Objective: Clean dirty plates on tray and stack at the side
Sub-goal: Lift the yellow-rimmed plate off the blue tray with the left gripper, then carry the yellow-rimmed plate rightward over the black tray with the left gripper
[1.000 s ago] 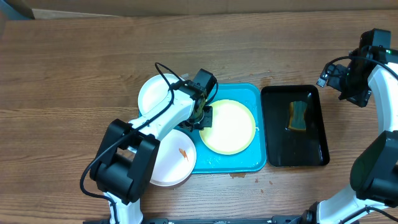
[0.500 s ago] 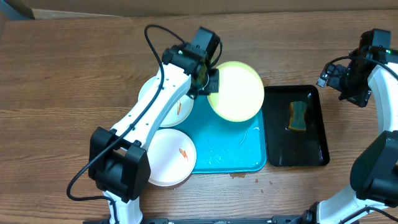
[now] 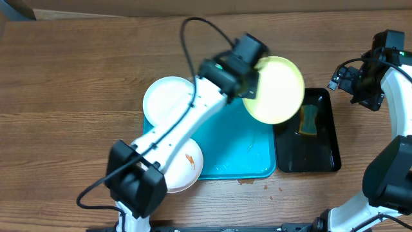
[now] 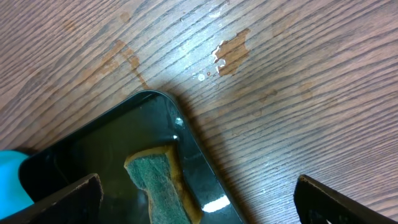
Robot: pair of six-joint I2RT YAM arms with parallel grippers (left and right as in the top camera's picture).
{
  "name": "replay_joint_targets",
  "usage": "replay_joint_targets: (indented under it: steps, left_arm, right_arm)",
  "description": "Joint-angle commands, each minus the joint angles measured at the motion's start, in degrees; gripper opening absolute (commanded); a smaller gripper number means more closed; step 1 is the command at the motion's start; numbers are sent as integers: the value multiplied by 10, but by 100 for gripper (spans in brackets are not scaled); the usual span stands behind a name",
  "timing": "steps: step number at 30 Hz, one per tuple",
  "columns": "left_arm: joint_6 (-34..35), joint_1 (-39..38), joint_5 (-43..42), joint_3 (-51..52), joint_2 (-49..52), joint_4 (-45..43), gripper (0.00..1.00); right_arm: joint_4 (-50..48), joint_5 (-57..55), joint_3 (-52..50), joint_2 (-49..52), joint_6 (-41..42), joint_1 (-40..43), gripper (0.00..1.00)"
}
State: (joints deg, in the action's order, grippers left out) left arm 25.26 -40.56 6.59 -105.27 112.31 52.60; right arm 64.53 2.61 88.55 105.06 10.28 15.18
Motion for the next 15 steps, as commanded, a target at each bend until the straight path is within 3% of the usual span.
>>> replay_joint_targets:
  steps: [1,15]
  left_arm:
    - [-9,-65,159,-16,1,-12,4]
    - [-46,-236,437,-16,3,-31,4]
  right_arm:
    - [-1,0,7,-8,0,0,100]
    - [-1,0,7,-8,0,0,100]
